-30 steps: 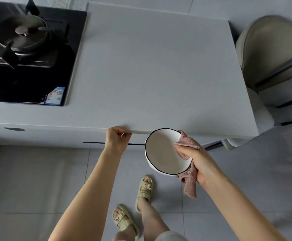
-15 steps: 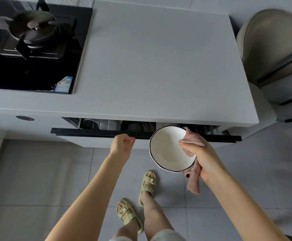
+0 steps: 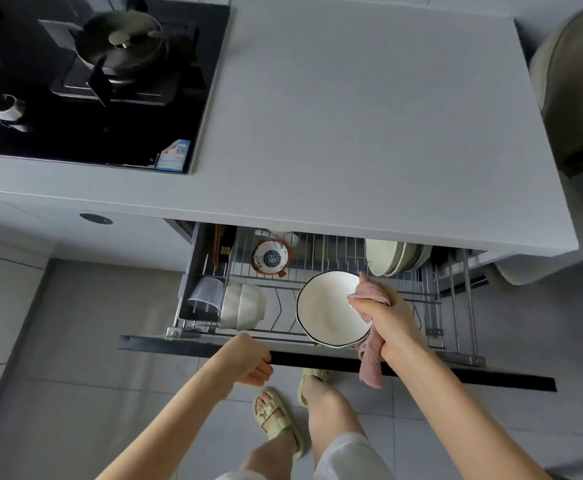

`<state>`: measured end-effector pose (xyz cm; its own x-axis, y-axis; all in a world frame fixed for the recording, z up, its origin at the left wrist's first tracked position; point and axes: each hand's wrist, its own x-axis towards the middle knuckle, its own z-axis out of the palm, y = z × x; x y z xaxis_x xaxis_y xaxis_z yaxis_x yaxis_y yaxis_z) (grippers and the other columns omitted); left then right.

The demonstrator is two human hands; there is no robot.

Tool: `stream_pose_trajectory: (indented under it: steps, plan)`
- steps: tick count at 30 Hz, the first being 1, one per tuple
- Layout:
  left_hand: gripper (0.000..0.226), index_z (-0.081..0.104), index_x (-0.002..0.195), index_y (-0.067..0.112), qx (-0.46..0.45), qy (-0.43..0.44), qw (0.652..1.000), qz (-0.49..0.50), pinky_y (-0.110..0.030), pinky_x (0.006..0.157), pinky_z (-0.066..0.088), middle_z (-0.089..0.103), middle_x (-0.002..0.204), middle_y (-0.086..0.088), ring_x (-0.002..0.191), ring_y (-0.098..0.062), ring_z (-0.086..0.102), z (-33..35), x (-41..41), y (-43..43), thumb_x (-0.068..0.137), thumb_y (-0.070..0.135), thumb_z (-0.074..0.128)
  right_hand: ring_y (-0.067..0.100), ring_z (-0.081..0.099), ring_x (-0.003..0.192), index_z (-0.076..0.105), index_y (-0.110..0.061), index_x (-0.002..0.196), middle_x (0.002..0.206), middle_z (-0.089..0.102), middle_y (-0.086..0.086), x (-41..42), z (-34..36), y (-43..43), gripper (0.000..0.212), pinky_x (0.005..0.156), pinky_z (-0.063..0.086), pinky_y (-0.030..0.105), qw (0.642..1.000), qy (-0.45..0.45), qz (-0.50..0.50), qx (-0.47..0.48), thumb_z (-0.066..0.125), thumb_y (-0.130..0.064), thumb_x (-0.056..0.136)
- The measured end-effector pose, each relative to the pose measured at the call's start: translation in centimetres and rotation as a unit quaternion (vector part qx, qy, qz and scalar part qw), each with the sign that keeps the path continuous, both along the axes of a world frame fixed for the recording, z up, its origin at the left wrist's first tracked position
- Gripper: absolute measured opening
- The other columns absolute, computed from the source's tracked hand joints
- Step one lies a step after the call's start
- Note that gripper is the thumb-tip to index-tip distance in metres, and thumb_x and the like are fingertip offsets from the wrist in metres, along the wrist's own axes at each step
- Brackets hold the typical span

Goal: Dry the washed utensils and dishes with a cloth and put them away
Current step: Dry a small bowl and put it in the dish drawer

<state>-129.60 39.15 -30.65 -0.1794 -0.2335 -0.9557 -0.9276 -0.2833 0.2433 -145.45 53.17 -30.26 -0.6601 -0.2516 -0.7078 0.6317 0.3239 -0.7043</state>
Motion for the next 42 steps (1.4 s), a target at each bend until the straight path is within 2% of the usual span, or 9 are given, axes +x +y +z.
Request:
stream_pose_trajectory:
  steps: [4, 6, 10, 14, 18, 27, 32, 38, 42]
  plan:
    - [0.027, 0.055, 0.066, 0.006, 0.025, -0.003, 0.993, -0.113, -0.022, 0.058, 0.053, 0.062, 0.046, 0.004, 0.046, -0.007, 0.059, -0.8, 2.7, 1.0, 0.092, 0.005, 0.046, 0.017, 0.046, 0.062, 0.066, -0.02, 0.103, 0.07, 0.052, 0.004, 1.9, -2.1, -1.1, 0.033, 0.055, 0.048, 0.032, 0.999, -0.026, 0.029, 0.017, 0.069, 0.0, 0.078]
    - [0.02, 0.058, 0.077, 0.008, -0.102, 0.036, 0.981, -0.161, -0.026, 0.065, 0.056, 0.069, 0.062, 0.0, 0.057, -0.013, 0.064, -1.1, 3.7, 1.0, 0.092, 0.013, 0.045, 0.017, 0.048, 0.065, 0.065, -0.019, 0.1, 0.073, 0.056, 0.005, 2.5, -2.9, -1.6, 0.03, 0.06, 0.044, 0.028, 0.998, -0.022, 0.046, 0.032, 0.07, 0.001, 0.078]
    - [0.026, 0.063, 0.109, 0.02, -0.405, 0.198, 0.847, -0.282, -0.026, 0.085, 0.048, 0.064, 0.106, 0.005, 0.097, -0.014, 0.059, -1.2, 3.0, 1.0, 0.091, 0.037, 0.055, 0.018, 0.051, 0.066, 0.063, -0.025, 0.089, 0.074, 0.061, 0.004, 3.5, -4.8, -2.8, 0.029, 0.064, 0.041, 0.029, 0.994, -0.015, 0.074, 0.073, 0.072, -0.002, 0.074]
    - [0.02, 0.071, 0.092, 0.016, -0.361, 0.33, 0.777, -0.397, -0.029, 0.067, 0.05, 0.072, 0.083, -0.001, 0.078, -0.025, 0.066, -5.0, 1.8, 2.3, 0.078, 0.03, 0.064, 0.015, 0.049, 0.058, 0.064, -0.02, 0.093, 0.07, 0.06, 0.0, 4.5, -6.6, -4.2, 0.029, 0.057, 0.038, 0.025, 0.988, 0.004, 0.101, 0.113, 0.072, -0.003, 0.071]
    - [0.014, 0.056, 0.064, 0.011, -0.328, 0.303, 0.808, -0.385, -0.02, 0.045, 0.025, 0.055, 0.05, -0.004, 0.043, -0.025, 0.046, -8.2, 2.7, 4.1, 0.075, 0.008, 0.064, 0.016, 0.056, 0.067, 0.067, -0.02, 0.091, 0.079, 0.065, 0.0, 5.0, -8.0, -4.4, 0.024, 0.06, 0.042, 0.026, 0.983, -0.005, 0.128, 0.13, 0.076, -0.012, 0.071]
    - [0.019, 0.066, 0.1, 0.001, -0.171, 0.156, 0.973, -0.001, -0.031, 0.069, 0.044, 0.068, 0.095, -0.014, 0.084, -0.027, 0.059, -12.9, 2.5, 3.0, 0.093, 0.01, 0.05, 0.021, 0.061, 0.075, 0.064, -0.02, 0.087, 0.08, 0.065, 0.002, 5.5, -9.7, -4.8, 0.013, 0.072, 0.05, 0.033, 0.986, -0.032, 0.111, 0.116, 0.073, -0.026, 0.081]
    - [0.025, 0.065, 0.108, 0.0, -0.148, 0.071, 0.984, 0.071, -0.035, 0.075, 0.051, 0.067, 0.104, -0.018, 0.086, -0.025, 0.055, -15.6, 2.7, 1.9, 0.096, 0.009, 0.045, 0.023, 0.062, 0.076, 0.059, -0.025, 0.076, 0.082, 0.066, 0.006, 5.8, -9.9, -4.7, 0.015, 0.066, 0.05, 0.03, 0.987, -0.045, 0.114, 0.108, 0.074, -0.026, 0.08]
    - [0.029, 0.066, 0.109, 0.002, -0.158, 0.022, 0.986, 0.044, -0.026, 0.067, 0.04, 0.067, 0.108, -0.017, 0.086, -0.025, 0.056, -17.1, 2.2, 1.0, 0.096, 0.009, 0.042, 0.025, 0.067, 0.091, 0.065, -0.02, 0.104, 0.097, 0.07, 0.007, 6.6, -10.2, -5.1, 0.038, 0.086, 0.055, 0.041, 0.982, -0.092, 0.13, 0.103, 0.078, -0.038, 0.073]
    - [0.03, 0.061, 0.115, -0.001, -0.184, -0.02, 0.983, 0.018, -0.03, 0.077, 0.045, 0.064, 0.114, -0.018, 0.105, -0.032, 0.06, -17.3, 2.2, -0.4, 0.097, 0.01, 0.039, 0.023, 0.067, 0.087, 0.063, -0.023, 0.087, 0.094, 0.071, 0.007, 6.8, -9.9, -5.1, 0.02, 0.084, 0.054, 0.038, 0.981, -0.128, 0.122, 0.077, 0.077, -0.032, 0.076]
